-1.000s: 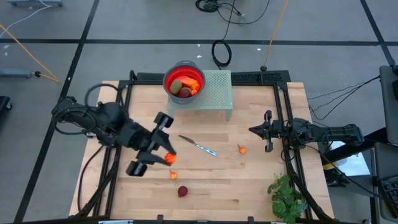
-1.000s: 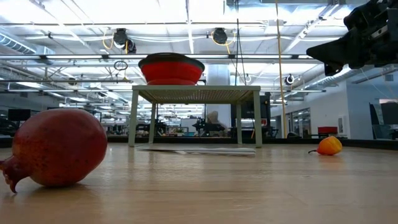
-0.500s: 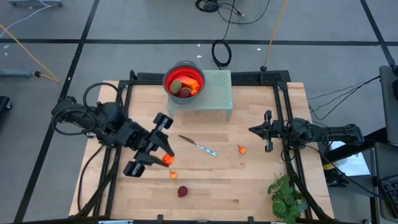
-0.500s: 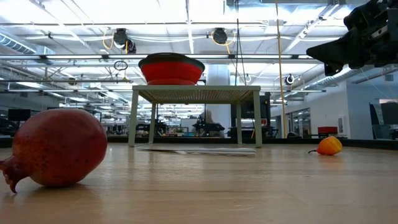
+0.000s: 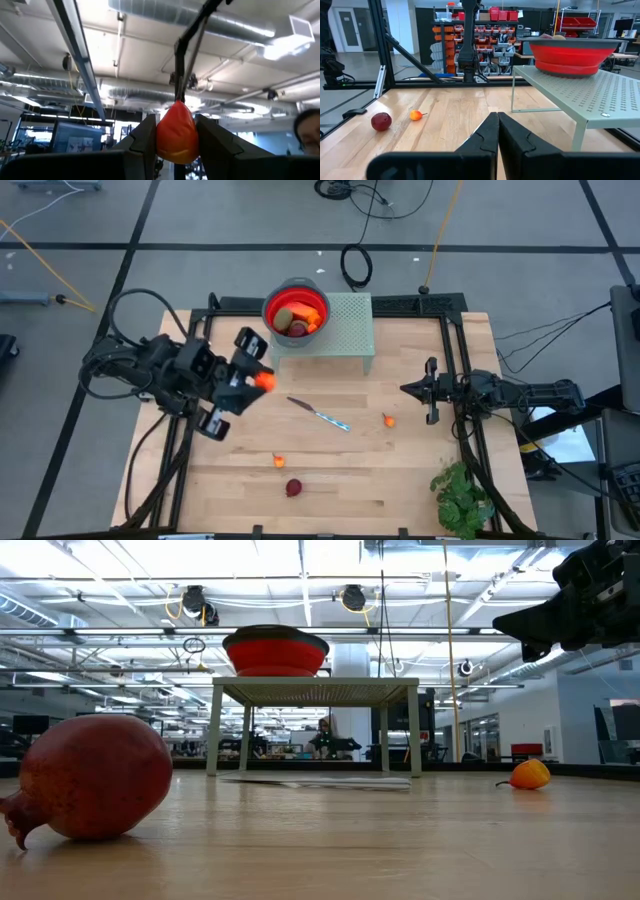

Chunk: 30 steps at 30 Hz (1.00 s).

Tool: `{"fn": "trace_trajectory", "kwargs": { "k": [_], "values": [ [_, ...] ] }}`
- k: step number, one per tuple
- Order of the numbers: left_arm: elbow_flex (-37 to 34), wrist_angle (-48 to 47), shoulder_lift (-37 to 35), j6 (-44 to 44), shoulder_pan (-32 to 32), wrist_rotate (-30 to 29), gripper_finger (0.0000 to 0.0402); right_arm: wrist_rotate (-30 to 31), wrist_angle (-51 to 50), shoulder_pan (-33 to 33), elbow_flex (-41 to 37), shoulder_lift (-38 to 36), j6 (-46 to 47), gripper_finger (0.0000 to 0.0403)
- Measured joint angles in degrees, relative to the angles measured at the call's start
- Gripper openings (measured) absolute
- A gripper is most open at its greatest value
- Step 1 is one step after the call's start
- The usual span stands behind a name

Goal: Pick & Place Fruit
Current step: Put the peach into the red strainer bowl

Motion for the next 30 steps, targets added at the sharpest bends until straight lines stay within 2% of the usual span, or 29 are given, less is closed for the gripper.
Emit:
{"fn": "trace_trajectory", "kwargs": {
  "k": [9, 13, 17, 23, 26, 30],
  "values": [
    [0.0, 1.0, 0.0, -1.0, 0.0, -1.5, 0.0115, 0.0, 0.0, 0.0, 0.0, 0.0, 0.0, 0.0000],
    [0.0, -5.5, 0.0, -0.9, 0.0, -2.8, 0.0115, 0.0, 0.0, 0.0, 0.0, 0.0, 0.0, 0.0000],
    [0.0, -17.0, 0.0, -1.6, 0.0, -12.9, 0.0115, 0.0, 0.0, 0.0, 0.0, 0.0, 0.0, 0.0000],
    [0.0, -37.7, 0.0, -8.7, 0.5, -31.0, 0.0115, 0.0, 0.0, 0.0, 0.0, 0.0, 0.0, 0.0000],
    [0.0, -46.9, 0.0, -14.4, 1.2, -36.9, 0.0115, 0.0, 0.0, 0.0, 0.0, 0.0, 0.0, 0.0000],
    [0.0, -53.5, 0.0, -18.4, 2.8, -42.0, 0.0115, 0.0, 0.0, 0.0, 0.0, 0.0, 0.0, 0.0000]
  ]
}}
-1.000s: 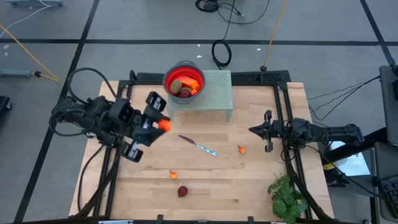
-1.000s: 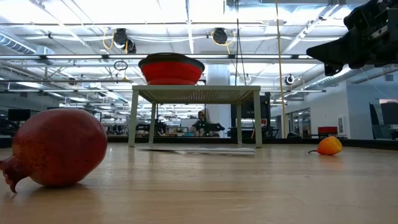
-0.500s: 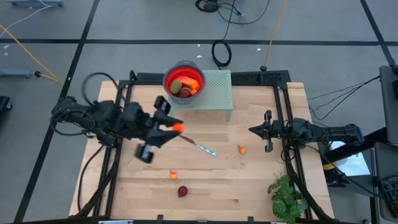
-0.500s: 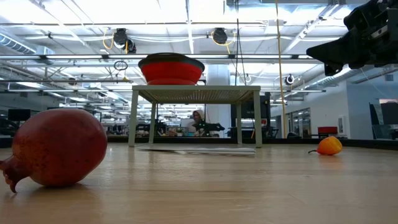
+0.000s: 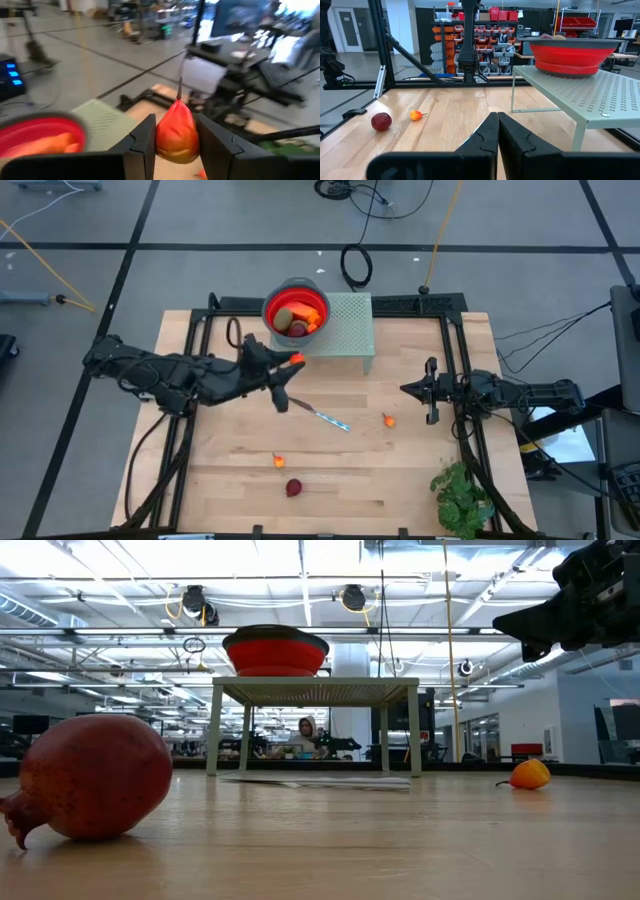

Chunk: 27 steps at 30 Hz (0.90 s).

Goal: Pick & Place Fruit
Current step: Put the peach into the red strainer bowl

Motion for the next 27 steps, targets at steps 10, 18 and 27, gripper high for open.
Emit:
{"fn": "trace_trajectory", "kwargs": {
  "k": [10, 18, 27],
  "values": [
    [0.0, -3.2, 0.0, 9.8, 8.0, -2.9, 0.0115, 0.0, 0.0, 0.0, 0.0, 0.0, 0.0, 0.0000],
    [0.0, -3.2, 0.0, 20.0, 18.0, -0.3, 0.0115, 0.0, 0.0, 0.0, 0.0, 0.0, 0.0, 0.0000],
    [0.0, -3.2, 0.6, 24.8, 33.5, 15.8, 0.0115, 2.0, 0.0, 0.0, 0.0, 0.0, 0.0, 0.0000]
  ]
}}
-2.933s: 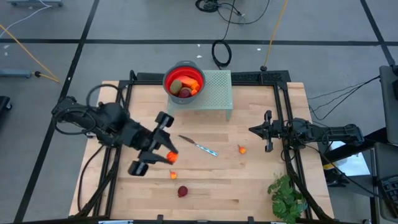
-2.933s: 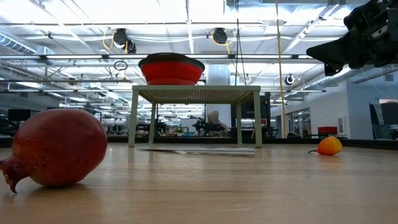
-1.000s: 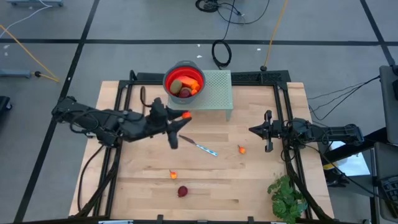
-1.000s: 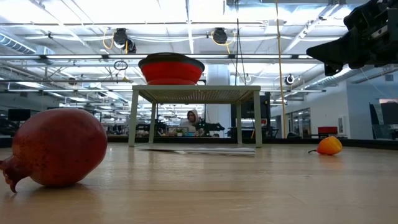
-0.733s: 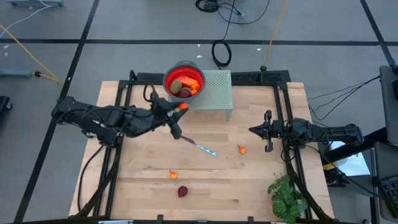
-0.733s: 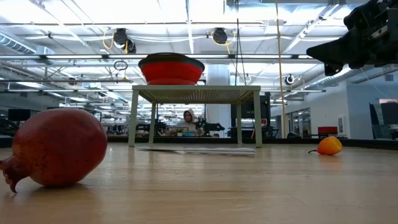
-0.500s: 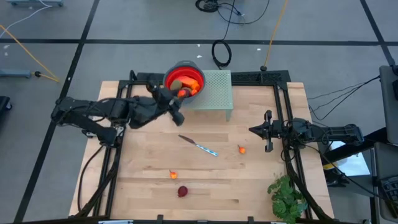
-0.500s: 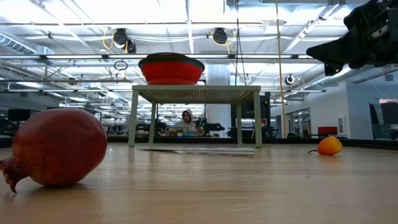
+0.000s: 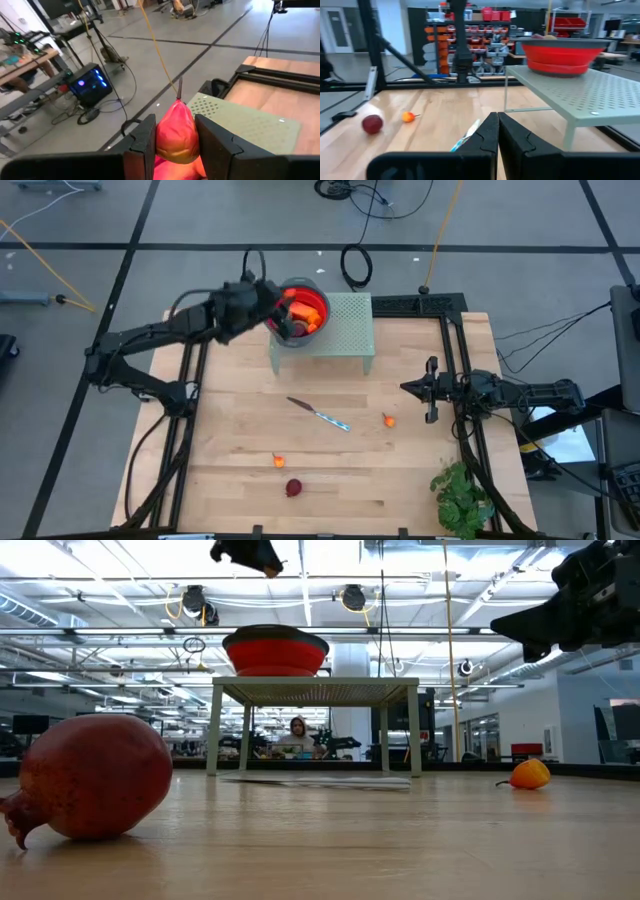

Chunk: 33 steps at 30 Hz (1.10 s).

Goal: Pick & Place Fruit
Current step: Put the peach into the red strainer bowl

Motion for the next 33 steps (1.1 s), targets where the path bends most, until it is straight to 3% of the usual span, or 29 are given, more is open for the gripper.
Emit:
{"fn": "trace_trajectory", "kwargs": {
  "k": [6, 13, 23, 33],
  "values": [
    [0.0, 2.1, 2.4, 2.8, 8.1, 10.7, 0.0115, 4.2, 0.0, 0.0, 0.0, 0.0, 0.0, 0.0000],
    [0.0, 4.2, 7.7, 3.1, 14.0, 19.3, 0.0115, 4.3, 0.0, 0.0, 0.0, 0.0, 0.0, 0.0000],
    [0.0, 3.7, 13.1, -2.3, 16.8, 25.3, 0.0115, 4.3, 0.0, 0.0, 0.0, 0.0, 0.0, 0.0000],
    [0.0, -6.3, 13.3, -8.9, 16.6, 25.2, 0.0115, 4.3, 0.0, 0.0, 0.0, 0.0, 0.0, 0.0000]
  ]
}}
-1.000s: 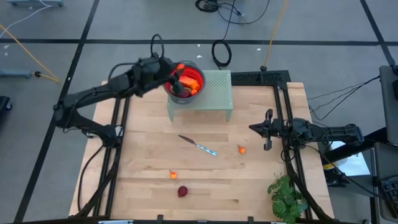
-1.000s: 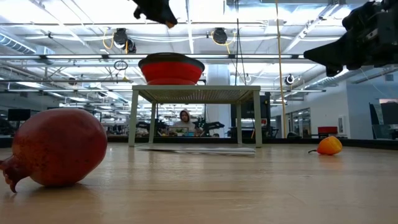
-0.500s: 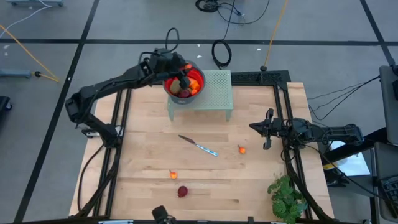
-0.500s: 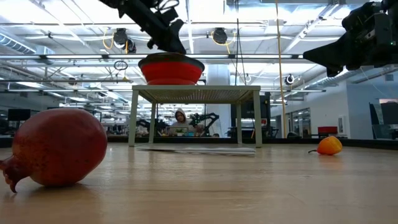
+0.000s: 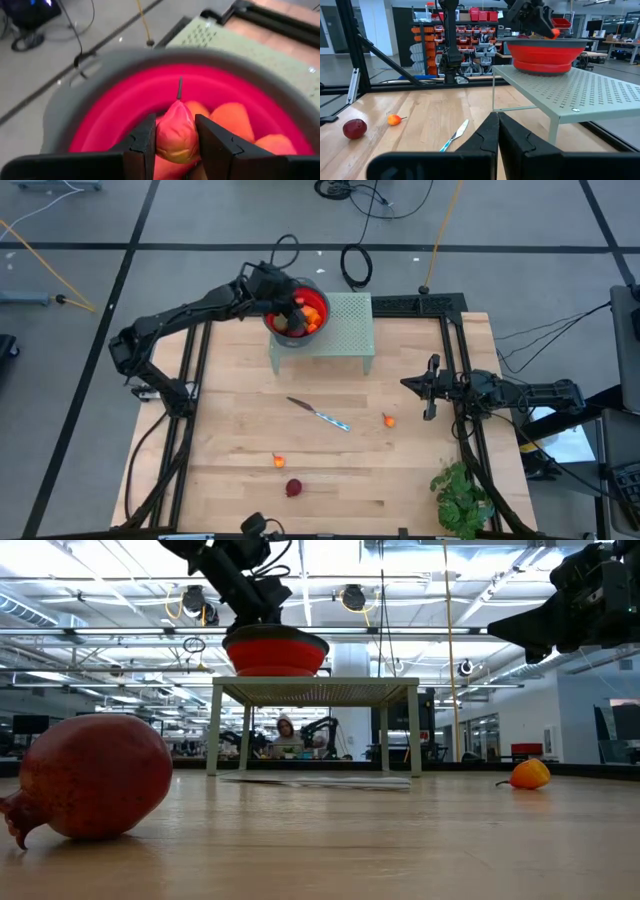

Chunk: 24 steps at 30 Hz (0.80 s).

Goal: Pick & Place Fruit
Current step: Put the peach into the red strainer bowl

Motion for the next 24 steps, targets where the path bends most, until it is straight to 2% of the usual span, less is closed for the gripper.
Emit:
{"fn": "trace_trajectory", "kwargs": {
  "k": [7, 12, 24],
  "values": [
    [0.0, -1.5, 0.0, -1.7, 0.0, -3.1, 0.0115, 0.0, 0.0, 0.0, 0.0, 0.0, 0.0, 0.0000],
    [0.0, -1.5, 0.0, -2.0, 0.5, -2.9, 0.0120, 0.0, 0.0, 0.0, 0.0, 0.0, 0.0, 0.0000],
    [0.0, -1.6, -0.5, 0.6, 0.5, -2.2, 0.0193, 0.0, 0.0, 0.0, 0.0, 0.0, 0.0, 0.0000]
  ]
}}
